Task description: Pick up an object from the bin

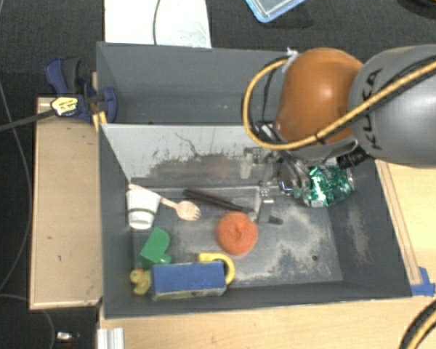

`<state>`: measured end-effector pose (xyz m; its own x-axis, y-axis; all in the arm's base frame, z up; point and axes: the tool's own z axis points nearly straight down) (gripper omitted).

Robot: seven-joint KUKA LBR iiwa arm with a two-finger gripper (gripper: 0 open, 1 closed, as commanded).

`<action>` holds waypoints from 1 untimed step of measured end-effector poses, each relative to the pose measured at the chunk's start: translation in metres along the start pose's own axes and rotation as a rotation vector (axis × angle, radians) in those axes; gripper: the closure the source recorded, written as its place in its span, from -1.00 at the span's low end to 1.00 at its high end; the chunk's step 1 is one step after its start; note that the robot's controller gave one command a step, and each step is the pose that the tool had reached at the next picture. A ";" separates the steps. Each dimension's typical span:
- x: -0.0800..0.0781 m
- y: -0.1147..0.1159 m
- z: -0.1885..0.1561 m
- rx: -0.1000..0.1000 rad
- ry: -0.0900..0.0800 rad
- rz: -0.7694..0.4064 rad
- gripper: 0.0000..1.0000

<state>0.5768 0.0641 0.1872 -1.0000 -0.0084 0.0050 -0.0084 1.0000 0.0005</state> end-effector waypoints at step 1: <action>-0.002 0.000 -0.004 0.000 -0.008 0.002 -1.00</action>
Offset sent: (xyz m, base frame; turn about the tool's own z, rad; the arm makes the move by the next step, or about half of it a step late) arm 0.0039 0.0459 -0.0894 0.0849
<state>0.5786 0.0641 0.1914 -1.0000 -0.0068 -0.0033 -0.0068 1.0000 0.0007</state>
